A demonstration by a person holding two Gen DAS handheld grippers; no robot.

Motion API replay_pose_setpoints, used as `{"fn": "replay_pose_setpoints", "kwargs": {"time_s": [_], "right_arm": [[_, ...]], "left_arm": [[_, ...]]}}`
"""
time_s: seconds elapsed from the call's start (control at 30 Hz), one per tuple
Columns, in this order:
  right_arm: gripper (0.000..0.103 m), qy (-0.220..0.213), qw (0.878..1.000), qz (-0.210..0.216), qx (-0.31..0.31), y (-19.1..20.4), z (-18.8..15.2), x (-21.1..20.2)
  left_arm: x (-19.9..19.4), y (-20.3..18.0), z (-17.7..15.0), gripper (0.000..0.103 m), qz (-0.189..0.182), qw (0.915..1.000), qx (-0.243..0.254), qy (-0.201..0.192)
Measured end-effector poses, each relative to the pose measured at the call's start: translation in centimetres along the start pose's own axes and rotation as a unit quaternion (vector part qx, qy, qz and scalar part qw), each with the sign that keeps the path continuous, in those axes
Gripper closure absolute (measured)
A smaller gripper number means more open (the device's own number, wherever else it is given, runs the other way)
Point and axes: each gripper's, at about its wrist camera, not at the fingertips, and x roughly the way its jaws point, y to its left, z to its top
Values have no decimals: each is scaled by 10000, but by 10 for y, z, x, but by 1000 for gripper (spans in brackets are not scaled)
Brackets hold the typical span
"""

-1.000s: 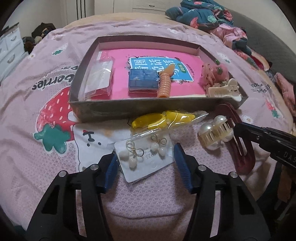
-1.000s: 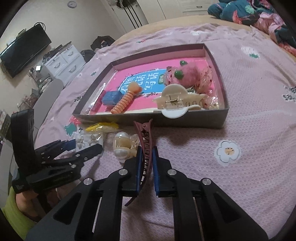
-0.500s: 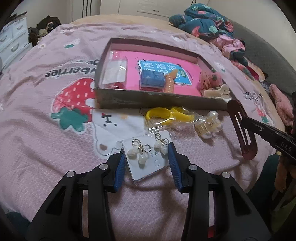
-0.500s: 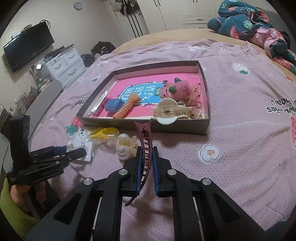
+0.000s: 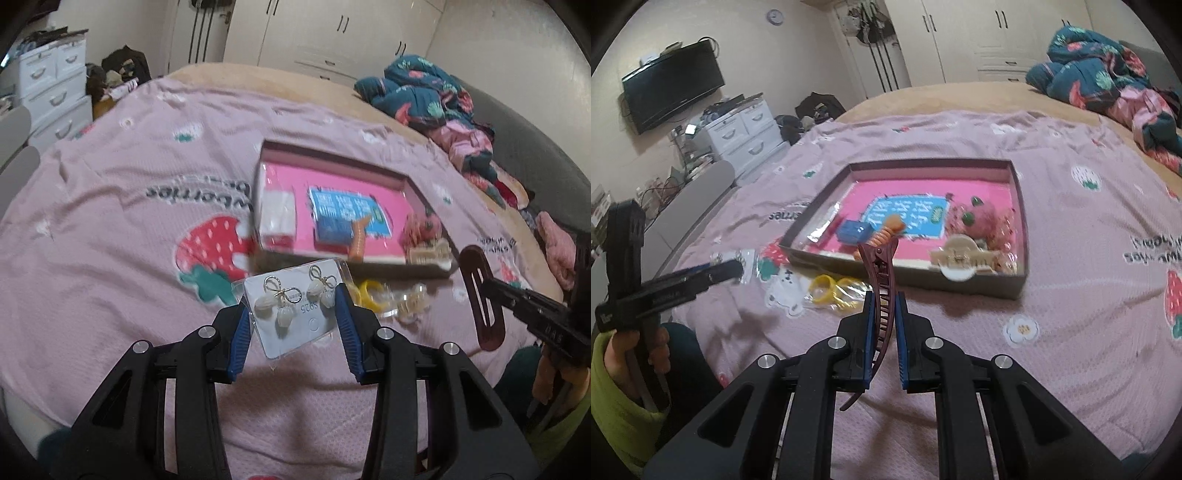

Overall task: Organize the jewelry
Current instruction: 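Carry the earring card and red clip over the tray with both tools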

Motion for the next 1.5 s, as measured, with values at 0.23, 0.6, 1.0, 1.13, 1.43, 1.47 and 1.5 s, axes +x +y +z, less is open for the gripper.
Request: {"fn": "replay_pose_setpoints", "kwargs": {"time_s": [0.23,0.6,1.0,1.13,1.43,1.47,1.5], "right_arm": [[93,-271,9995,81,-157,9,28,-5],[93,-699,9975,-54,-90,-8,74,-13],[93,-913,9941,-521,273,-60,105,-7],[93,-898,9932,-635,367,-76,109,-1],[93,-651,9938,-781,460,-99,110,31],[93,-614,9939,-782,476,-101,110,35],[93,-577,9940,-794,488,-103,109,40]], "left_arm": [[-8,-2,29,69,-16,9996,51,-287],[8,-25,68,69,-175,9986,239,-435],[48,-64,91,69,-401,9976,482,-292],[64,-76,92,69,-409,9971,604,-201],[104,-89,80,69,-462,9963,709,169],[108,-90,78,69,-475,9960,725,218],[113,-91,76,69,-476,9957,747,272]]}}
